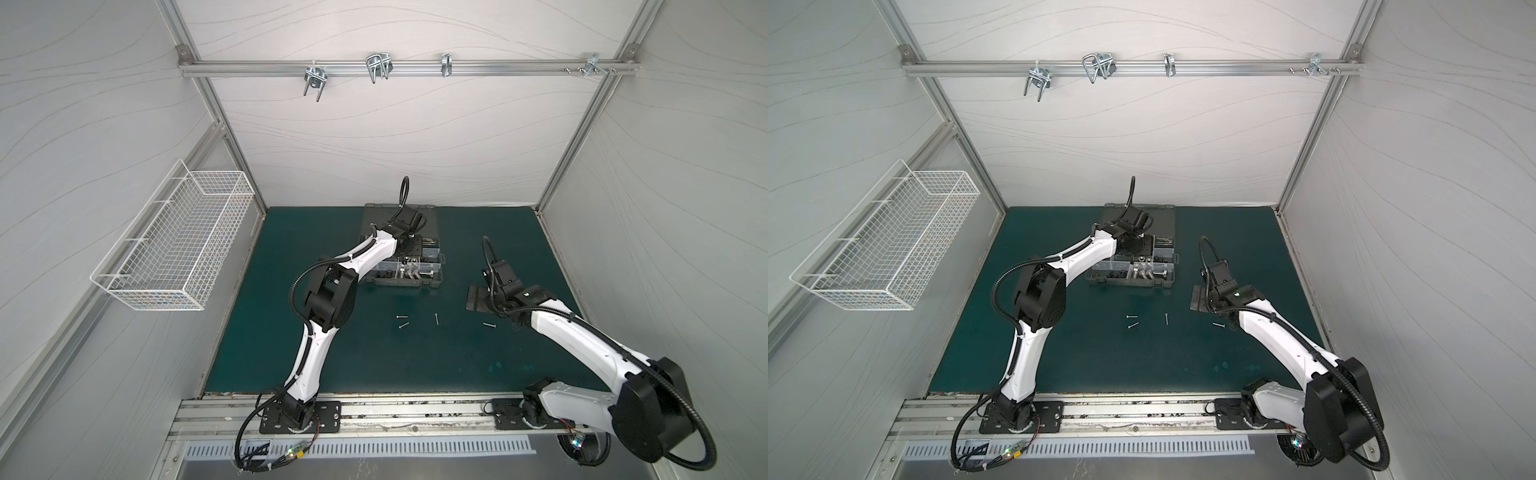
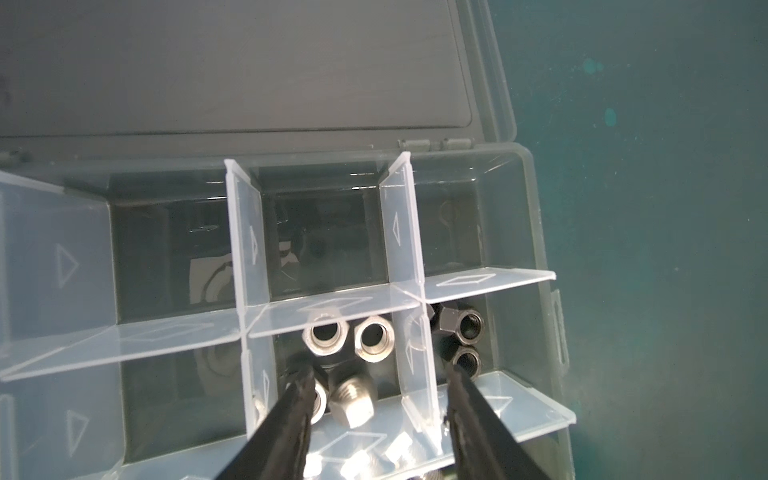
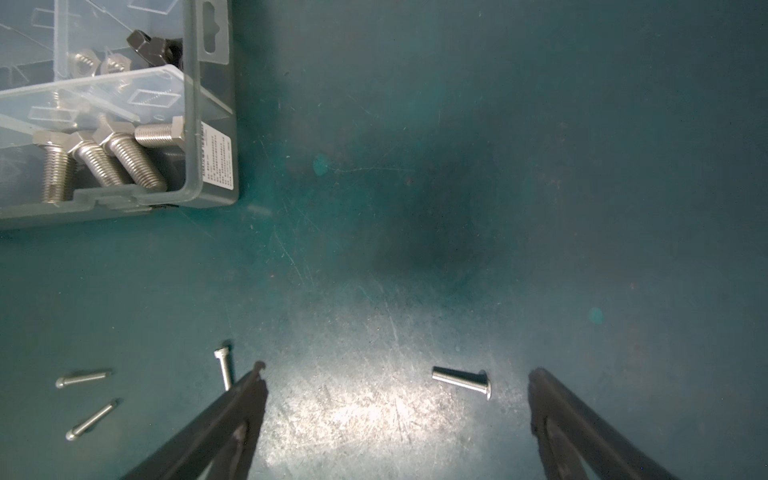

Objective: Sort the screws and nuts into containers
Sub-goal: 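Open the left gripper to drop the nut into the compartment, then move the left gripper down toward the small silver screws on the table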

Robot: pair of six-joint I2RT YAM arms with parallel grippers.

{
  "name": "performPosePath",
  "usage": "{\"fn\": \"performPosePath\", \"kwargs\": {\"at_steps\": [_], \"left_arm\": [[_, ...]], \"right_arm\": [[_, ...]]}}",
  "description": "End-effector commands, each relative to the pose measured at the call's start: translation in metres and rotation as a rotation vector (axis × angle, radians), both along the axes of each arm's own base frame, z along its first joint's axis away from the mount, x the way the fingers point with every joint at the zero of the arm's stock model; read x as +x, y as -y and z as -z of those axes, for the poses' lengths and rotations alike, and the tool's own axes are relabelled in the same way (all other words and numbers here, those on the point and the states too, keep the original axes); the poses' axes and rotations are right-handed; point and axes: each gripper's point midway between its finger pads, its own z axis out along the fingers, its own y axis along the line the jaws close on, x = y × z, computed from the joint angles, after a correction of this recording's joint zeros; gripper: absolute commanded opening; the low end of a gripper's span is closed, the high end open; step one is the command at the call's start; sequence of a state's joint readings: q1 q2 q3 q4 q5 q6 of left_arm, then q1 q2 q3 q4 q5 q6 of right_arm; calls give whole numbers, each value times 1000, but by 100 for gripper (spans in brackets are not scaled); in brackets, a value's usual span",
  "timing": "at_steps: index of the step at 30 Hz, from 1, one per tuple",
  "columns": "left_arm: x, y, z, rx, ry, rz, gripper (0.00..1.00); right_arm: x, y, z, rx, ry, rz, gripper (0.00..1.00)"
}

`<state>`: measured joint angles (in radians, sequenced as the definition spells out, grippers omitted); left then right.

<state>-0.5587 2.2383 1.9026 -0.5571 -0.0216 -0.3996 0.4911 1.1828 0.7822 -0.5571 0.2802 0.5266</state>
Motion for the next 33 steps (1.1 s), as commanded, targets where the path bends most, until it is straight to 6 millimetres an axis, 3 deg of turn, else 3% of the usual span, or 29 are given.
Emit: {"fn": "performPosePath", "kwargs": {"at_steps": [1,9,13,18,22,27,33], "left_arm": [[-1,2,-40,-35,69,19,51],[-29,-2,-91,-94,157,63,51],[-55,-10,-104,-131,196,101,51],[-91,-29,-106,-138,280,173,51],[-119,-44,-91,-91,315,259,50],[-151,-54,-52,-34,280,383,48],[-174,-45,-17,-37,244,517,47]], "right_arm": [[3,3,-5,-5,11,14,99],[3,2,-8,-7,9,10,99],[3,3,-10,-9,17,6,99],[3,3,-9,-14,15,2,99],[3,3,-7,-8,11,1,99],[1,2,-7,4,10,4,99],[0,2,-3,3,-3,5,99]]}}
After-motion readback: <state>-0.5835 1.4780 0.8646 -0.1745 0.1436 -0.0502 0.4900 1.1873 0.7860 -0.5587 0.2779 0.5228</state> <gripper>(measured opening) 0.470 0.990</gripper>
